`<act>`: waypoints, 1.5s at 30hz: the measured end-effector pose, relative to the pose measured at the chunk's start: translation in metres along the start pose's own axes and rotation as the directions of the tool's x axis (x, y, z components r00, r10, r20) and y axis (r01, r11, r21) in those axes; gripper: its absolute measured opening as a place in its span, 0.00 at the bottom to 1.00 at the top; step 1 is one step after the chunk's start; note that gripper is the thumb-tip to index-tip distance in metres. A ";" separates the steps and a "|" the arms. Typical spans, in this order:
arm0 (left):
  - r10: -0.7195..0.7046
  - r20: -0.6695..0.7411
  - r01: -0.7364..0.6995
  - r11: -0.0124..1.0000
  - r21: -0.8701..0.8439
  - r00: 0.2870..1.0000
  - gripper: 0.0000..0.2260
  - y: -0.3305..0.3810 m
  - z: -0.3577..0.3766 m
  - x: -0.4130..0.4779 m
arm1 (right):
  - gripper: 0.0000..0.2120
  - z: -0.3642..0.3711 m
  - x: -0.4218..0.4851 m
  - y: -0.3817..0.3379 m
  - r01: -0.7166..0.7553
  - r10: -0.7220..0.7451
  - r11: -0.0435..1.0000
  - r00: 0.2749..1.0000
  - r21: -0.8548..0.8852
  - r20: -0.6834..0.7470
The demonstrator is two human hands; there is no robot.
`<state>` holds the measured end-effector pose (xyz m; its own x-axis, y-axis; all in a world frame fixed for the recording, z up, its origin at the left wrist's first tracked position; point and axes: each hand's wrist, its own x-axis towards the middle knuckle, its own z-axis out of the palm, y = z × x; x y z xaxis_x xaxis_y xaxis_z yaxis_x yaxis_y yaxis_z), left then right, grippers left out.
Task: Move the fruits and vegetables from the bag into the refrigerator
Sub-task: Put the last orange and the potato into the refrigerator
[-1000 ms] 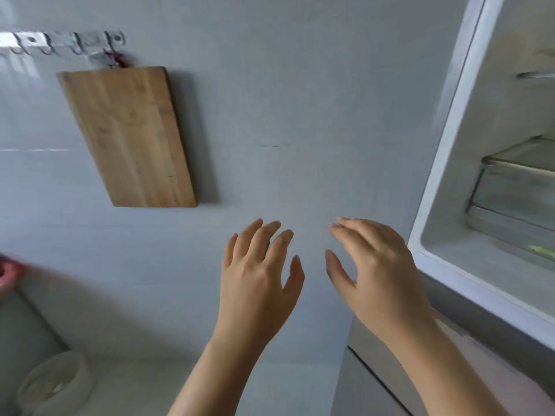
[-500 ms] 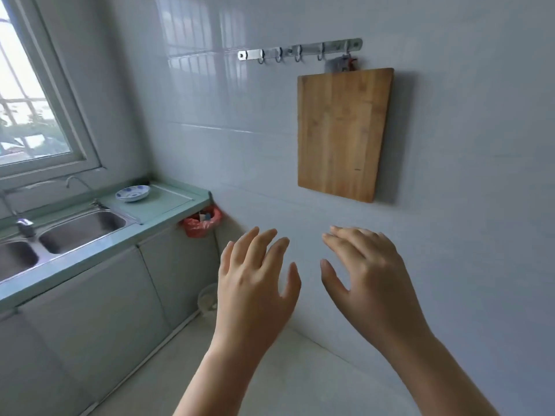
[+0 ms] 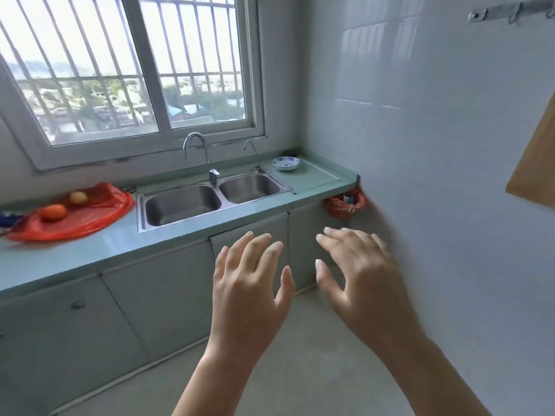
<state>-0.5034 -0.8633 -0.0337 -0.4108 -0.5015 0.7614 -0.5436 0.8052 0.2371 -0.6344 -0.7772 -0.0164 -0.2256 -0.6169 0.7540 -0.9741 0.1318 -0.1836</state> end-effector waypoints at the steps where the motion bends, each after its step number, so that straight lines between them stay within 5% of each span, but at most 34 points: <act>1: -0.025 -0.001 0.025 0.999 0.024 1.000 0.15 -0.016 -0.004 -0.002 | 0.18 0.014 0.005 -0.011 0.013 -0.014 0.999 1.000 0.029 0.022; 26: -0.424 -0.141 0.447 0.841 0.305 0.895 0.16 -0.335 0.048 0.085 | 0.19 0.348 0.226 -0.115 0.264 -0.321 0.872 0.944 0.411 0.075; 33: -0.529 -0.204 0.566 0.745 0.352 0.824 0.16 -0.429 0.035 0.081 | 0.18 0.436 0.257 -0.185 0.324 -0.430 0.787 0.898 0.525 0.091; 45: -0.559 -0.188 0.584 0.715 0.384 0.807 0.18 -0.650 -0.023 0.097 | 0.18 0.571 0.330 -0.363 0.342 -0.471 0.766 0.875 0.545 0.114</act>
<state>-0.1729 -1.4276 -0.0999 0.1097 -0.7958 0.5955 -0.9096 0.1612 0.3830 -0.3469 -1.4713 -0.0611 0.2634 -0.6900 0.6742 -0.8153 -0.5328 -0.2268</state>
